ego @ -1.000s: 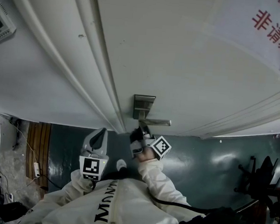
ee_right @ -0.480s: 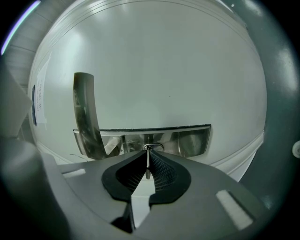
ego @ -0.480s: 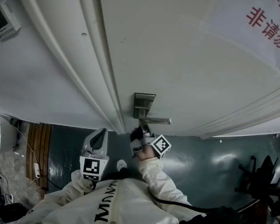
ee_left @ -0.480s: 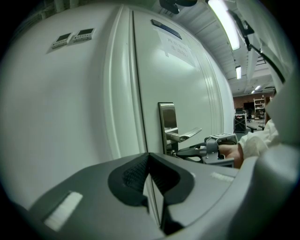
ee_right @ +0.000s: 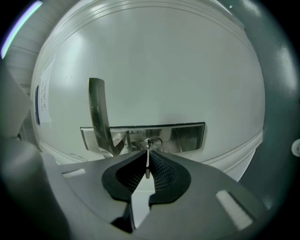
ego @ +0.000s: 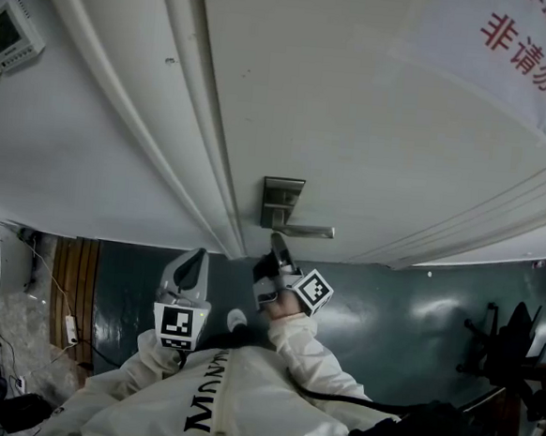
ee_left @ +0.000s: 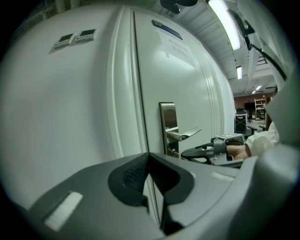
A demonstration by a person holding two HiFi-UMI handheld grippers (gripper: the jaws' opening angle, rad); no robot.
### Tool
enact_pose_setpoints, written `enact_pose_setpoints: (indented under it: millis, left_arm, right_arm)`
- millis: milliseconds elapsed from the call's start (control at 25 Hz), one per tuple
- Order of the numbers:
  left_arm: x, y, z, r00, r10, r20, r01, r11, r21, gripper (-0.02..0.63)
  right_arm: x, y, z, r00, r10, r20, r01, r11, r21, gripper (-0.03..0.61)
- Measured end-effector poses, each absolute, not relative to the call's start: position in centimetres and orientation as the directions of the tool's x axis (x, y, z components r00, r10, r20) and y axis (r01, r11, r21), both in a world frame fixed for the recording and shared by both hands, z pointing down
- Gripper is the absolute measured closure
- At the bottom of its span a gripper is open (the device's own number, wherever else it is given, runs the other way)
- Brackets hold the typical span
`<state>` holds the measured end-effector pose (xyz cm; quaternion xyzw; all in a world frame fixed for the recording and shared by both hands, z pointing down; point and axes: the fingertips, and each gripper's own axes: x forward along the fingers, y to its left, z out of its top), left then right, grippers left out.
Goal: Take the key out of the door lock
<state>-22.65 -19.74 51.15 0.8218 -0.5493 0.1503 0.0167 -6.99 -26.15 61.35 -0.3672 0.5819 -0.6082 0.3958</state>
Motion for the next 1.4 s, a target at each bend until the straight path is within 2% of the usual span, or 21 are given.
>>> enact_pose_setpoints:
  millis: [280, 560, 800, 1080, 1400]
  left_arm:
    - [-21.5, -19.7, 51.1, 0.38, -0.888, 0.258, -0.896, -0.422, -0.134, 0.614]
    - [-20.5, -19.8, 51.1, 0.404, -0.878, 0.257, -0.884, -0.447, -0.136, 0.614]
    - [-19.7, -20.1, 51.2, 0.413, -0.874, 0.256, -0.881, -0.455, -0.129, 0.614]
    - [-18.4, -20.3, 51.4, 0.419, -0.871, 0.256, -0.881, -0.459, -0.119, 0.614]
    - [-16.8, -20.5, 51.6, 0.401, -0.877, 0.266, -0.889, -0.442, -0.117, 0.614]
  right_arm:
    - [-6.6, -24.5, 61.2, -0.432, -0.902, -0.006, -0.017, 0.014, -1.0, 0.557]
    - [-6.5, -23.2, 60.6, -0.458, -0.888, 0.051, -0.203, 0.049, -0.978, 0.556]
    - [-5.5, -22.4, 59.6, -0.478, -0.868, 0.131, -0.434, 0.104, -0.895, 0.557]
    - [-5.1, -21.2, 57.9, -0.49, -0.834, 0.256, -0.72, 0.221, -0.658, 0.557]
    - [-4.3, -20.1, 55.0, -0.454, -0.827, 0.331, -0.886, 0.378, -0.269, 0.557]
